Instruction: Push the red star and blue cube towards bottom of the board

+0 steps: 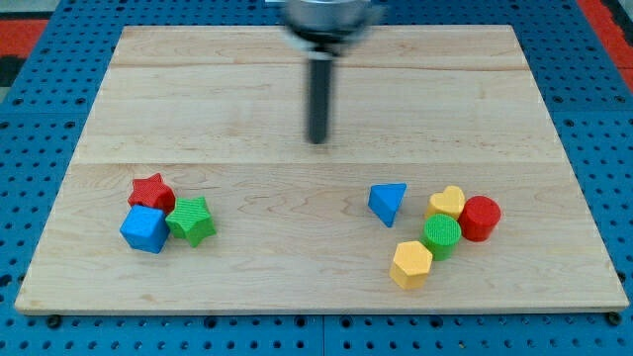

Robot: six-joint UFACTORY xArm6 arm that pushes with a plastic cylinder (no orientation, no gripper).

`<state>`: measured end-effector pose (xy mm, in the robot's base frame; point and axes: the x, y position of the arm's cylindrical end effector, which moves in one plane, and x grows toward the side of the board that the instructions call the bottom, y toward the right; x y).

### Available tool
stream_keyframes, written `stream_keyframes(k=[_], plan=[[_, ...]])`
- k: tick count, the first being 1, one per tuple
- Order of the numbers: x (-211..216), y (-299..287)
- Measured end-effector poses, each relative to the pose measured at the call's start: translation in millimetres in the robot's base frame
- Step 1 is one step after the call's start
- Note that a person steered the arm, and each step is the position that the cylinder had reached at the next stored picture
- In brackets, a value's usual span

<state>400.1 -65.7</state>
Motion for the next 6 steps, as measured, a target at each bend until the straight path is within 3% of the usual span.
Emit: stream_keyframes(k=[1,3,4,6], plan=[[14,-90],[39,-111],[96,-118],[92,-156]])
